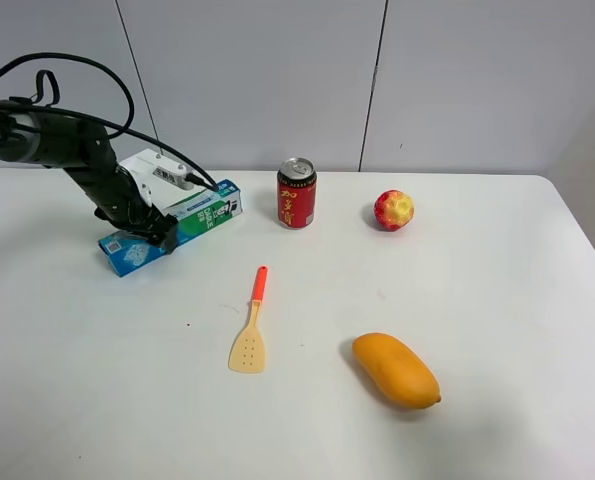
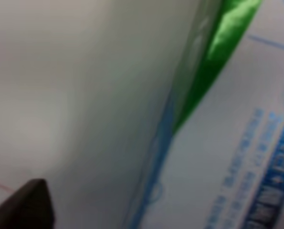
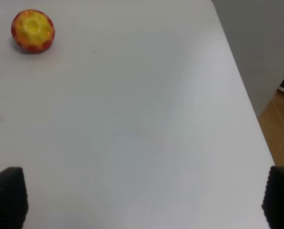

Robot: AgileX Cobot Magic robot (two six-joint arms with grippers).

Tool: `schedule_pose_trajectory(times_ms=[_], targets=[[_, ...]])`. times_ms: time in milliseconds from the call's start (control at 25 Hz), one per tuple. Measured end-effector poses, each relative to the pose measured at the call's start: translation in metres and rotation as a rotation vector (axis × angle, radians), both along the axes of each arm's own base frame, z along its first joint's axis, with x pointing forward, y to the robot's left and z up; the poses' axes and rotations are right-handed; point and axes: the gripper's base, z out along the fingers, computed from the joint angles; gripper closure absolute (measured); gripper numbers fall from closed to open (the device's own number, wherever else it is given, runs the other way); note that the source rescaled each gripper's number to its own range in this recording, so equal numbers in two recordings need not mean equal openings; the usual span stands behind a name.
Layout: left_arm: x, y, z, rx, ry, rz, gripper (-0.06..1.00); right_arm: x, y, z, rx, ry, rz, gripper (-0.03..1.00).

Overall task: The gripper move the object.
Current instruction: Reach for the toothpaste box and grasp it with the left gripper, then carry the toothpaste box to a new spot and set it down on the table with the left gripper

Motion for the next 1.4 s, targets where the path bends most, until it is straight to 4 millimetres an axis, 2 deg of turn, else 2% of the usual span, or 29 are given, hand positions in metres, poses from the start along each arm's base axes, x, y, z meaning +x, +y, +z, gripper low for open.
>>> schedule_pose_trajectory(times_ms=[120,360,520,640,800,1000,1160,1400], targets=[[0.000,0.000,0.000,-0.001,0.000,0.000,0.94,0.000,0.000,0.000,0.000,0.000,0.000,-0.03],[0.000,0.001,0.005,-0.007,0.000,0.020,0.92,0.000,0.000,0.000,0.000,0.000,0.000,-0.03],[-0.002,0.003,0.027,-0.028,-0.032,0.061,0.92,0.000,0.000,0.000,0.000,0.000,0.000,-0.03],[-0.004,0.005,0.060,-0.053,-0.097,0.099,0.92,0.000,0.000,0.000,0.000,0.000,0.000,-0.03],[-0.015,0.007,0.113,-0.098,-0.194,0.146,0.92,0.000,0.000,0.000,0.000,0.000,0.000,-0.03],[-0.042,0.004,0.182,-0.192,-0.315,0.170,0.92,0.000,0.000,0.000,0.000,0.000,0.000,-0.03],[-0.067,-0.021,0.212,-0.280,-0.319,0.120,0.92,0.000,0.000,0.000,0.000,0.000,0.000,-0.03],[-0.091,-0.084,0.211,-0.349,-0.245,-0.040,0.92,0.000,0.000,0.000,0.000,0.000,0.000,-0.03]])
